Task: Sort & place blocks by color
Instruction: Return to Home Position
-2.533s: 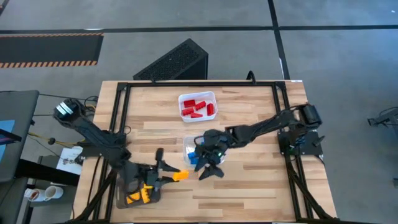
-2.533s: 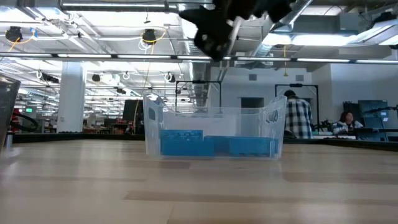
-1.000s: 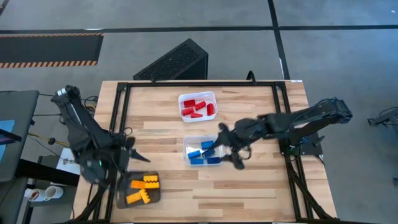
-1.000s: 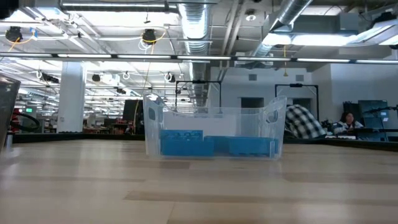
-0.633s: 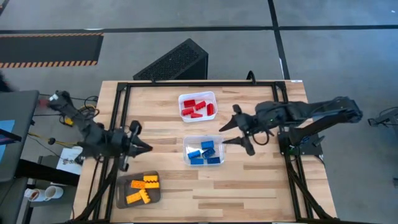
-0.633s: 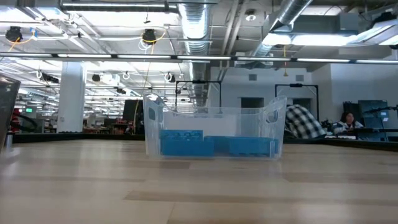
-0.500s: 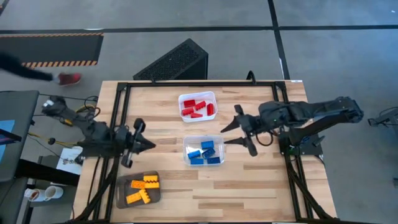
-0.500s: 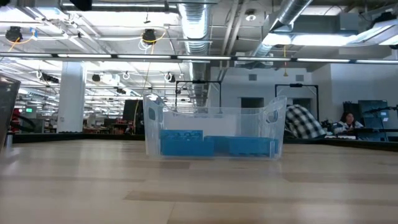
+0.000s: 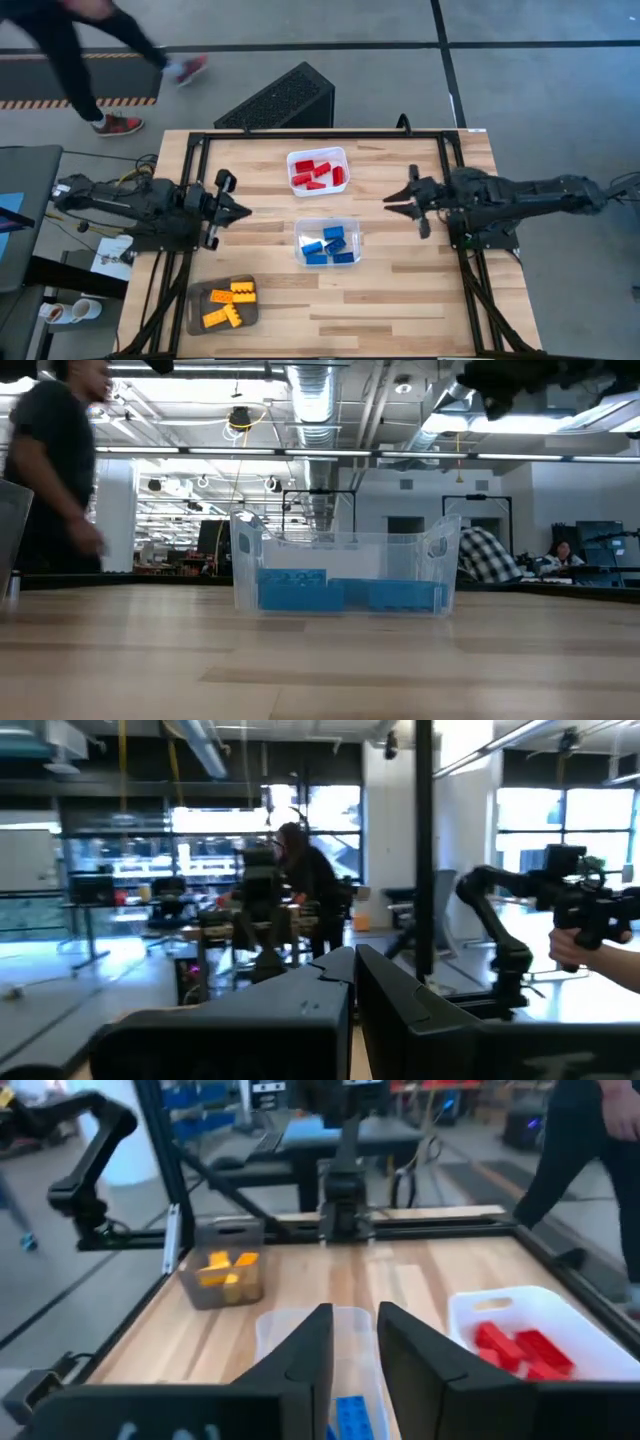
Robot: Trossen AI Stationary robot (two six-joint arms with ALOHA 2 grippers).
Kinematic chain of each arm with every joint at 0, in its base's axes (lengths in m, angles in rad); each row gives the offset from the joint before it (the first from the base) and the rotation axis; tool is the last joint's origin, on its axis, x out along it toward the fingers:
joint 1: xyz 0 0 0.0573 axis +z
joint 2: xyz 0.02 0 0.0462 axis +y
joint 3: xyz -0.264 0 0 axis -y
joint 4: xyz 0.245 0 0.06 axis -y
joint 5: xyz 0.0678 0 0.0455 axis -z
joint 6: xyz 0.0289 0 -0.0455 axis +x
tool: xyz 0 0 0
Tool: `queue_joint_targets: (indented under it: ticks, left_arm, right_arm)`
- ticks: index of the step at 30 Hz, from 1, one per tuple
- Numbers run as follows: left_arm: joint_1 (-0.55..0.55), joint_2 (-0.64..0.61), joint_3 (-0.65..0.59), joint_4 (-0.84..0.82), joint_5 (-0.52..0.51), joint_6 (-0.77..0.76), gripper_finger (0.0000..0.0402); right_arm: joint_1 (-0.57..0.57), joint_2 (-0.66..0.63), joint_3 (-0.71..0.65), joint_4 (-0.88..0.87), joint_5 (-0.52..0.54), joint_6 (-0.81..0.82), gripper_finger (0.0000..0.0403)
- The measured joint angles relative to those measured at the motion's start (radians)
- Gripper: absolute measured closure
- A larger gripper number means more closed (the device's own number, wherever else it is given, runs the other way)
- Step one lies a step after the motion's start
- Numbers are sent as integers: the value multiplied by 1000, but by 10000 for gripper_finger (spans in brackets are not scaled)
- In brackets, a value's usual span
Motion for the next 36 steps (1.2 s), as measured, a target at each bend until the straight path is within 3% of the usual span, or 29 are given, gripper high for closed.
queue_joint_targets:
  ticks: [6, 11, 14, 21, 26, 36]
  left_arm:
    - [109, -119, 0, -102, 84, 2, 401]
    - [133, -275, -1, -239, 60, -5, 401]
    - [133, -343, -31, -225, 44, -16, 401]
    - [133, -432, -227, -121, -27, -19, 401]
    - [133, -468, -337, -39, -12, -53, 401]
    - [133, -485, -393, -109, 4, -41, 401]
  right_arm:
    - [-63, -281, -151, 0, -1, 27, 319]
    - [-68, -534, -179, -85, -1, -35, 330]
    - [-68, -666, -232, -94, 0, -69, 333]
    - [-70, -631, -340, -36, -4, -83, 338]
    - [-70, -668, -435, 25, 2, -85, 338]
    - [-70, -664, -537, 42, 57, -44, 340]
